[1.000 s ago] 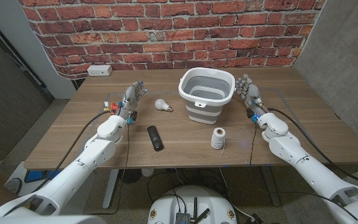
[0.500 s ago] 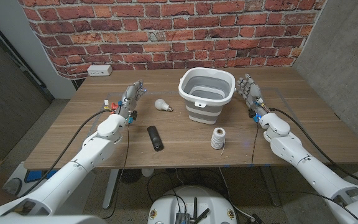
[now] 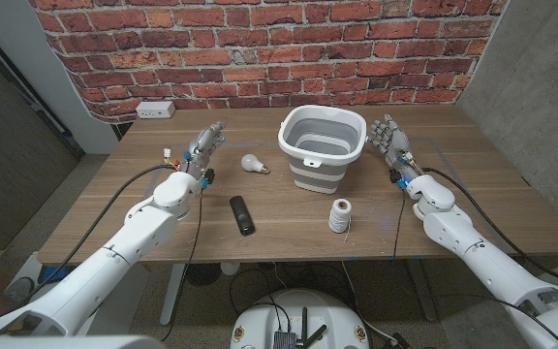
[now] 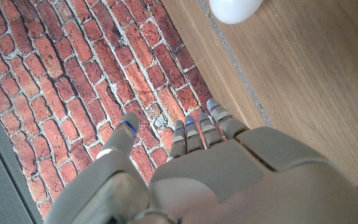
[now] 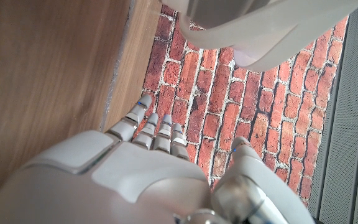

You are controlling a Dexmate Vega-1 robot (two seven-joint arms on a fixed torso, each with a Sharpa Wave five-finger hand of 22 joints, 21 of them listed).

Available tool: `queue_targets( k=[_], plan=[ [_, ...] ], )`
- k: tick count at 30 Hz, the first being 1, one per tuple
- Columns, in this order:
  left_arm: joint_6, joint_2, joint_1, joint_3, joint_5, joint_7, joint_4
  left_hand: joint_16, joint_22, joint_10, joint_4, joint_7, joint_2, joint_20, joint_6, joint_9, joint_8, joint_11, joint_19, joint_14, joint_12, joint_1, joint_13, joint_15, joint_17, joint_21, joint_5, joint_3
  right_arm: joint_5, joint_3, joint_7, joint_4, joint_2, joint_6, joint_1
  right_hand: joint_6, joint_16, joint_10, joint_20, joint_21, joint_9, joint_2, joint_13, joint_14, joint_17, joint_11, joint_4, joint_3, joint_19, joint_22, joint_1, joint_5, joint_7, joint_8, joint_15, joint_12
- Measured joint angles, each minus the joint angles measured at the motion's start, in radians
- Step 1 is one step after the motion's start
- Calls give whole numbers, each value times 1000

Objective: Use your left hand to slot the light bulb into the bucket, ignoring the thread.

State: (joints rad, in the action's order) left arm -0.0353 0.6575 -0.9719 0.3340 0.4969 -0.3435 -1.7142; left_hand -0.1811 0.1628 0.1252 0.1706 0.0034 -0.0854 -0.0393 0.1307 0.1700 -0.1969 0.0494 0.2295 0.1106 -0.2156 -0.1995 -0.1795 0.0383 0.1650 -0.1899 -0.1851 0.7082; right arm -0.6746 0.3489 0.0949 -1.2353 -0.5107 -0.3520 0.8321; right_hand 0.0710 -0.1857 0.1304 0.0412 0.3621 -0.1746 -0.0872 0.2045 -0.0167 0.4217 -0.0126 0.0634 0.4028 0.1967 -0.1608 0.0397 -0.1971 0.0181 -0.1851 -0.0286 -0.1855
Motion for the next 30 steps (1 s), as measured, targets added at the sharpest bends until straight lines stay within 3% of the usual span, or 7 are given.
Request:
queue_targets(
  k=[18,30],
  plan=[
    [-222,68,58,58,-138,-72,-122,0,0,41,22,-39,41,2,39,5,-8,40,20,34,0,-80,0,-2,1,0,-4,-3,-16,-5,30,49,14,-15,-20,0,0,0,-2,-8,0,0,-5,0,-8,0,0,0,2,0,0,0,0,0,0,0],
    [-279,144,102,96,-220,21,-149,5,0,33,26,-60,54,-2,38,5,-8,48,15,16,6,-134,-5,-3,0,8,-7,1,-22,-10,36,67,19,-21,-26,9,0,0,-2,-12,0,0,-5,0,-14,0,0,0,9,0,0,0,-1,0,0,0]
  ],
)
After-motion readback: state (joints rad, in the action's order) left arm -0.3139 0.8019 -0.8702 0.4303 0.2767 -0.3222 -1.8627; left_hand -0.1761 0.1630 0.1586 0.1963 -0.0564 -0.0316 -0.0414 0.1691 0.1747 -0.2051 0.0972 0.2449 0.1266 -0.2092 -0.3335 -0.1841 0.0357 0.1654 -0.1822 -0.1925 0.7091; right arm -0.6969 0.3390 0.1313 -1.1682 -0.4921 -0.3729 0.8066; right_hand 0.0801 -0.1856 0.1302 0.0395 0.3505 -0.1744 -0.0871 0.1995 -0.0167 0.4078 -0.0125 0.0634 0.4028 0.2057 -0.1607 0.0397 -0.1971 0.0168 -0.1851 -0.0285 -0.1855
